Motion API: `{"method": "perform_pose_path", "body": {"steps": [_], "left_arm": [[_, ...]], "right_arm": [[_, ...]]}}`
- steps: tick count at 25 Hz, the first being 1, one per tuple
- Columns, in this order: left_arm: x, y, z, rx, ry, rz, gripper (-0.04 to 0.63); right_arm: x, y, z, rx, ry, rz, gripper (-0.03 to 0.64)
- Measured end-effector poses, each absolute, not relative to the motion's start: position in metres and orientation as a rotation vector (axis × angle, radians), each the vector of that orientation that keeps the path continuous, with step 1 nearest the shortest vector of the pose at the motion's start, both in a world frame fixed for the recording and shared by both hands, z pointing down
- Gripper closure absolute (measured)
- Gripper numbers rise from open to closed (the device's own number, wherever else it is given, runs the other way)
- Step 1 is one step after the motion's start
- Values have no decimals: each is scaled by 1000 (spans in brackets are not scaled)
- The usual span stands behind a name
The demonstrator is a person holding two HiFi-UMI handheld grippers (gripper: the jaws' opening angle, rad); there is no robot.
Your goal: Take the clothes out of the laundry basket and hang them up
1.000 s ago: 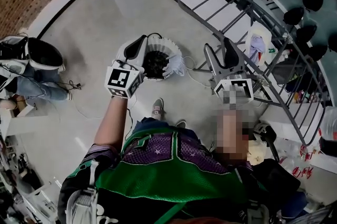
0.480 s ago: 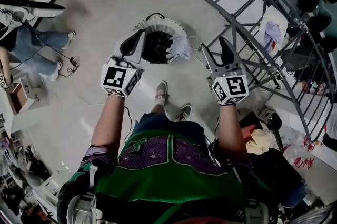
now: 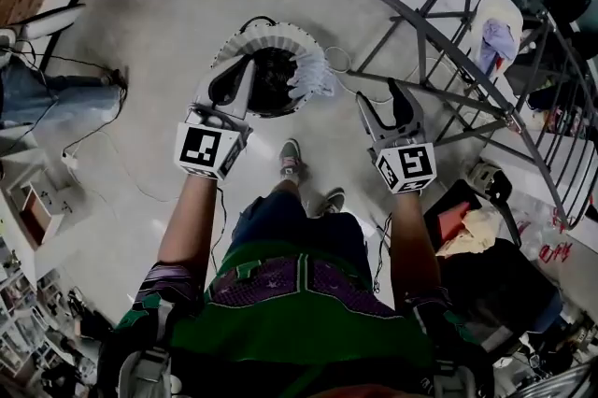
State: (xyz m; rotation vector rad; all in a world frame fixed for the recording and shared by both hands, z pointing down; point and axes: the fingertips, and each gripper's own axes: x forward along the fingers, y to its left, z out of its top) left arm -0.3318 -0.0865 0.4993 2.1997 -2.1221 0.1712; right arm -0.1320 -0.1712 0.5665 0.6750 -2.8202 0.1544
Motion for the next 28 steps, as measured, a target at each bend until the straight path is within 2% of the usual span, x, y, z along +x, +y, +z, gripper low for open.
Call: {"method": "perform_pose_path", "body": {"steps": [14, 28], "left_arm": [[-281, -82, 624, 2208, -2087, 243, 577], [-290, -99, 782, 2221, -2056, 226, 577]], "right_arm": [[-96, -150, 756, 696, -2742, 286, 350], [-129, -179, 975, 703, -2691, 298, 350]]}}
